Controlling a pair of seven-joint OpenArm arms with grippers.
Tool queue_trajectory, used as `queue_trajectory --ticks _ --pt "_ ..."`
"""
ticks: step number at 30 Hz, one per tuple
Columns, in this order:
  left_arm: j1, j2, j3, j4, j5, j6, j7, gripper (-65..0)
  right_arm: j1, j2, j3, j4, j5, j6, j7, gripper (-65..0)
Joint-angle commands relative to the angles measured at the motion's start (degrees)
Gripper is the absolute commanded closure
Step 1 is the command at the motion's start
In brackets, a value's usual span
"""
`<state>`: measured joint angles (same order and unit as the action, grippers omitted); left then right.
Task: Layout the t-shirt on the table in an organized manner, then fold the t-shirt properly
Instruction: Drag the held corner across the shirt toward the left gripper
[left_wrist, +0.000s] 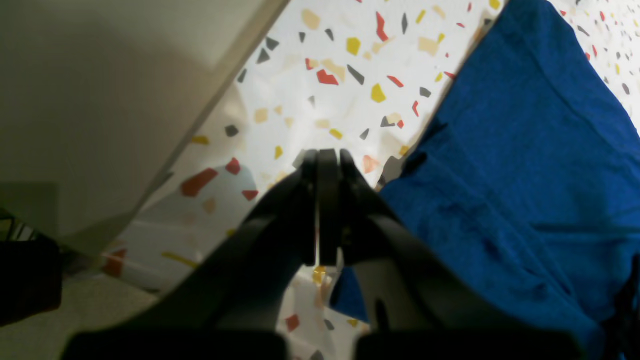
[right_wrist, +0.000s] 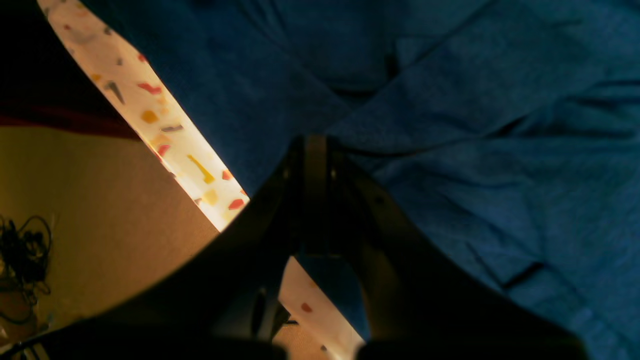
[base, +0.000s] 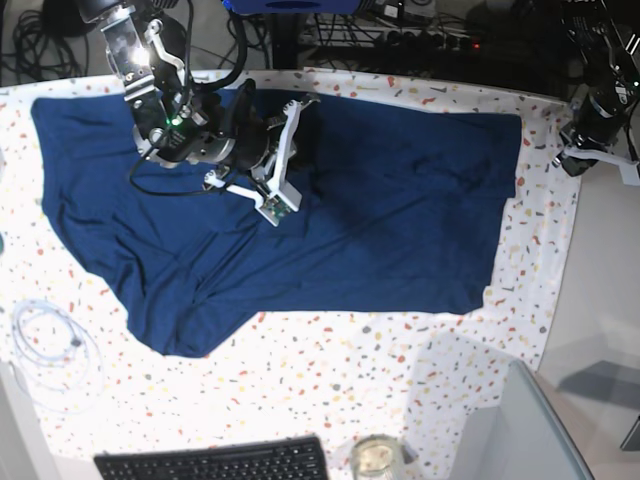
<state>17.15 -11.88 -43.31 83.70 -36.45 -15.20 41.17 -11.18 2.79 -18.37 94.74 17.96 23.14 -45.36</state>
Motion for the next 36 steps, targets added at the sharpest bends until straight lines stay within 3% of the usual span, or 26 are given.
queue_trajectory --ticks 1,7,9,14,20,30,32,36 --pt "-0.1 -1.3 -0.3 0.7 -0.9 -0.3 -1.0 0.0 0.4 -0.9 -0.5 1.2 1.0 0.2 0.9 -5.7" --pt "0.0 -1.2 -6.1 0.3 -0.9 -0.3 -1.0 0.0 1.9 -1.1 -1.5 4.7 0.6 0.0 -3.9 -37.5" --pt "0.5 -1.4 -8.8 -0.6 -0.9 -0.3 -1.0 0.0 3.4 -1.1 -0.5 4.8 0.6 -0.3 -3.6 -41.7" --pt "2.1 -1.4 -13.7 -1.1 -0.9 -0.4 -1.0 0.0 10.5 -1.4 3.2 -4.6 0.8 -6.8 -0.7 -42.0" --pt "3.6 -1.3 -14.8 -1.2 -0.9 -0.4 -1.0 0.0 16.2 -1.4 3.9 -17.2 0.9 -7.0 2.9 -41.9" --pt "3.6 -0.9 -14.8 -1.2 -0.9 -0.4 -1.0 0.0 18.2 -1.5 3.6 -25.2 0.9 -7.0 9.5 -41.6" --pt "3.6 -0.9 -14.7 -1.2 -0.9 -0.4 -1.0 0.0 18.3 -1.5 3.6 -25.9 0.9 -7.0 10.4 -36.8" --pt "3.6 -0.9 -14.7 -1.3 -0.9 -0.4 -1.0 0.0 18.3 -1.5 3.6 -25.8 0.9 -7.0 10.4 -11.7"
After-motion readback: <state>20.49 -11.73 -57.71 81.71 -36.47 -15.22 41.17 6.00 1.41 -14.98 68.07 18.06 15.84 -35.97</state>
